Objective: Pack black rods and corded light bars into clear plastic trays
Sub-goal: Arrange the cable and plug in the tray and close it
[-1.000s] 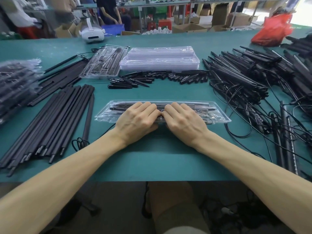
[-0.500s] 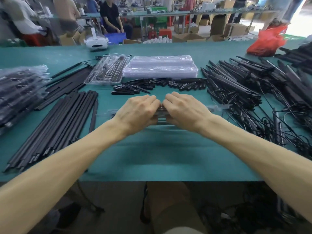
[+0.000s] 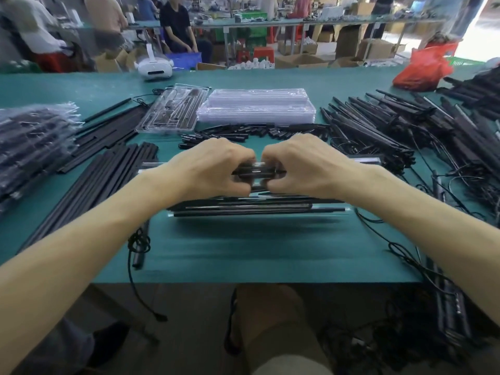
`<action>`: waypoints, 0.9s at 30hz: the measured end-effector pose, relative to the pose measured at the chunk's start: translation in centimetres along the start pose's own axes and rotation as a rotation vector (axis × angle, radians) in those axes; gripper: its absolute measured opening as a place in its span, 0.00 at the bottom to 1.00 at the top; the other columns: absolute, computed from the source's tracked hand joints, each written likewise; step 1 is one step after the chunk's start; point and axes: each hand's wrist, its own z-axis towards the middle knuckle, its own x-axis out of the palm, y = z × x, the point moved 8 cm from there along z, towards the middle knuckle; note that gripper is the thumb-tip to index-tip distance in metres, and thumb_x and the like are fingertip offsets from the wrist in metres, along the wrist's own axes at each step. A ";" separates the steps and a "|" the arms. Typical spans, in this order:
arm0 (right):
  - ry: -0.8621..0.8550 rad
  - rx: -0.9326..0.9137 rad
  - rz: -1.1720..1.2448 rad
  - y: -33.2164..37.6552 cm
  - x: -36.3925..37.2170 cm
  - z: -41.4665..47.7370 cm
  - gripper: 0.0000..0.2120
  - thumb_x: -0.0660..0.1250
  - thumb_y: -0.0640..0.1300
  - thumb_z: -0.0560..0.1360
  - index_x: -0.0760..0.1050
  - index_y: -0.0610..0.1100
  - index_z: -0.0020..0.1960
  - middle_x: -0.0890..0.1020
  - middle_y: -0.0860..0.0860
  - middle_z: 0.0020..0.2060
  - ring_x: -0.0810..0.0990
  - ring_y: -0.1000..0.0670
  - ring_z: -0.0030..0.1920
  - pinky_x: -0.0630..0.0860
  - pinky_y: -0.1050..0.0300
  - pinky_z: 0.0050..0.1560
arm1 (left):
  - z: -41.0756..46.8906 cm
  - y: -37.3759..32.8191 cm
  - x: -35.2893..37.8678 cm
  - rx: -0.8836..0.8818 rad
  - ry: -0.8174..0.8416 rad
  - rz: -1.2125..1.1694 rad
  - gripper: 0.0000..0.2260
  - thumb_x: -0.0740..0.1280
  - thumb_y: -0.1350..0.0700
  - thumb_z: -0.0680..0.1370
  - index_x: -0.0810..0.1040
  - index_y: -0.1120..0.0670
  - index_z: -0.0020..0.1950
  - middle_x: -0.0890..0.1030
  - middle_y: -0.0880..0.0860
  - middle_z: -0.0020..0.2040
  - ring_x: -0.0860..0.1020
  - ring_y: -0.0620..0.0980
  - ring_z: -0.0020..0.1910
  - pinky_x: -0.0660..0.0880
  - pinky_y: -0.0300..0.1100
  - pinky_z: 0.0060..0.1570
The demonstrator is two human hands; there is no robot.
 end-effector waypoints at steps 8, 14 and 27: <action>0.093 0.084 0.154 -1.3 1.2 0.4 0.09 0.70 0.47 0.70 0.76 0.41 0.40 0.75 0.48 0.31 0.73 0.42 0.37 0.71 0.49 0.39 | 1.0 1.0 0.8 -0.111 0.054 -0.030 0.10 0.65 0.45 0.67 0.75 0.51 0.39 0.76 0.49 0.32 0.73 0.56 0.34 0.74 0.51 0.37; 0.096 0.105 0.203 -1.9 1.3 0.8 0.09 0.71 0.47 0.69 0.76 0.41 0.40 0.77 0.46 0.32 0.73 0.42 0.37 0.71 0.49 0.40 | 1.3 1.6 0.7 -0.164 0.065 -0.110 0.13 0.63 0.42 0.64 0.75 0.51 0.38 0.75 0.50 0.31 0.73 0.56 0.33 0.74 0.51 0.36; 0.128 0.171 0.250 -2.8 1.7 1.3 0.11 0.72 0.48 0.68 0.73 0.43 0.35 0.78 0.45 0.31 0.71 0.44 0.33 0.70 0.51 0.35 | 1.5 2.3 0.9 -0.219 0.098 -0.156 0.10 0.66 0.45 0.65 0.74 0.51 0.38 0.77 0.50 0.33 0.75 0.55 0.36 0.75 0.52 0.39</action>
